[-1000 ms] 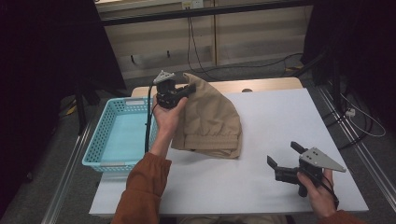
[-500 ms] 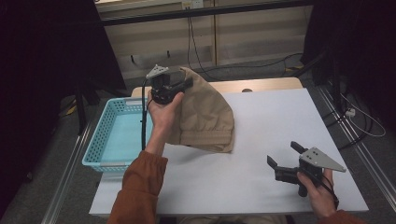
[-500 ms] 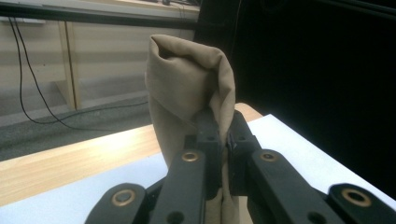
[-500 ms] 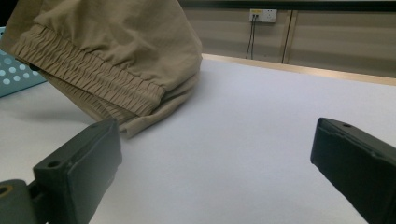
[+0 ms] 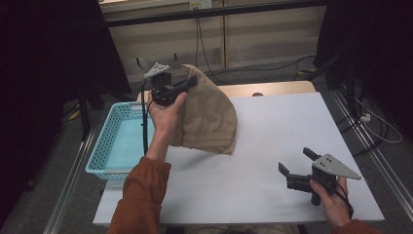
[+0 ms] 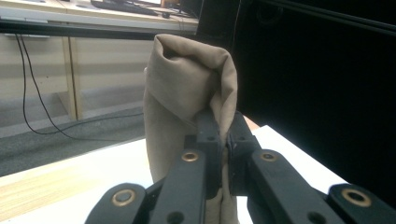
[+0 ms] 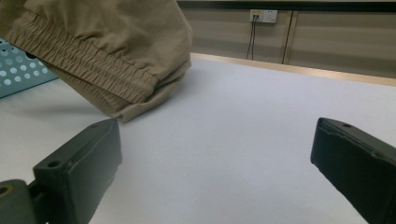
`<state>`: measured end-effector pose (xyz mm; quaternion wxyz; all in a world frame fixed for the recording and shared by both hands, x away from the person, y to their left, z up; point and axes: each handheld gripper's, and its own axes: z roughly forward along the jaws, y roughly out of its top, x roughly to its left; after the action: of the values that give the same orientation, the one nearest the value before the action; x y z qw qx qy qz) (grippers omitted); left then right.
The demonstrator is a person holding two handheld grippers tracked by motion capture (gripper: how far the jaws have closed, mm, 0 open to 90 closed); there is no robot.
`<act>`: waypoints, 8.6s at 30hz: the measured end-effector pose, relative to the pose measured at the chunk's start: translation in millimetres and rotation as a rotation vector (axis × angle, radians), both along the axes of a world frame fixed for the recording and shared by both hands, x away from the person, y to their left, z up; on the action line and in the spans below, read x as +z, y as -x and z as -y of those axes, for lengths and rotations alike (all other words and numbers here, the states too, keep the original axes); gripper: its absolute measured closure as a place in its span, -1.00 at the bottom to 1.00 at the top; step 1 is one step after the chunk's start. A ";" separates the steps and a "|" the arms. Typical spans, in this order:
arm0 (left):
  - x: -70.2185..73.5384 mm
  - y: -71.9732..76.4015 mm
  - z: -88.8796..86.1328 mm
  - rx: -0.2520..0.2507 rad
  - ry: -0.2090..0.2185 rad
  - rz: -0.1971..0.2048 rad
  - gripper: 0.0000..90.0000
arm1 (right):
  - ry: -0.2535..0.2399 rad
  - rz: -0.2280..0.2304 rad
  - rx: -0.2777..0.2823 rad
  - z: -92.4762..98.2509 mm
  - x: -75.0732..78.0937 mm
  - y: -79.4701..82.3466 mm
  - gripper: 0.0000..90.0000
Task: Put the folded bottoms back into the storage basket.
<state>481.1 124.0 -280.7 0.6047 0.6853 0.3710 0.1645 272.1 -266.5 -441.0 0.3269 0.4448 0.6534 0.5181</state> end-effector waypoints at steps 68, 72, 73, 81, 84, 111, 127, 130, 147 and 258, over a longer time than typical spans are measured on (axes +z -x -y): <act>89.5 48.8 -61.4 -0.006 0.046 0.119 0.94 | -0.001 0.003 0.008 -1.5 0.4 -0.7 -0.96; 95.3 51.9 -67.7 0.000 0.045 0.126 0.94 | -0.001 0.003 0.008 -1.4 0.2 -0.9 -0.96; 96.4 52.9 -69.3 -0.002 0.045 0.131 0.94 | -0.001 0.003 0.008 -1.4 0.3 -0.9 -0.96; 106.2 61.0 -80.8 0.010 0.029 0.157 0.94 | 0.000 0.002 0.007 -1.6 0.0 -1.2 -0.96; 112.1 63.9 -87.9 0.013 0.032 0.165 0.94 | -0.001 0.002 0.007 -1.6 0.1 -1.2 -0.96; 125.3 96.2 -139.2 0.099 0.019 0.203 0.94 | 0.000 -0.001 0.004 -2.1 -0.2 -1.4 -0.96; 109.7 100.0 -174.7 0.171 0.033 0.183 0.94 | -0.001 -0.003 0.005 -2.6 -0.2 -1.5 -0.96; 107.1 100.8 -181.6 0.184 0.026 0.174 0.94 | 0.000 -0.002 0.006 -3.1 -0.1 -1.5 -0.96; 83.1 102.0 -207.5 0.241 0.009 0.108 0.94 | 0.002 -0.009 0.013 -5.4 -1.0 -2.6 -0.96; -72.3 -33.3 -210.0 0.384 -0.281 -0.258 0.93 | 0.009 -0.018 0.023 -7.8 -3.2 -5.4 -0.96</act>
<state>514.4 333.9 -353.0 0.4094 0.6948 0.5416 0.2373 277.4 -258.7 -444.1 0.3169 0.4403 0.6637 0.5149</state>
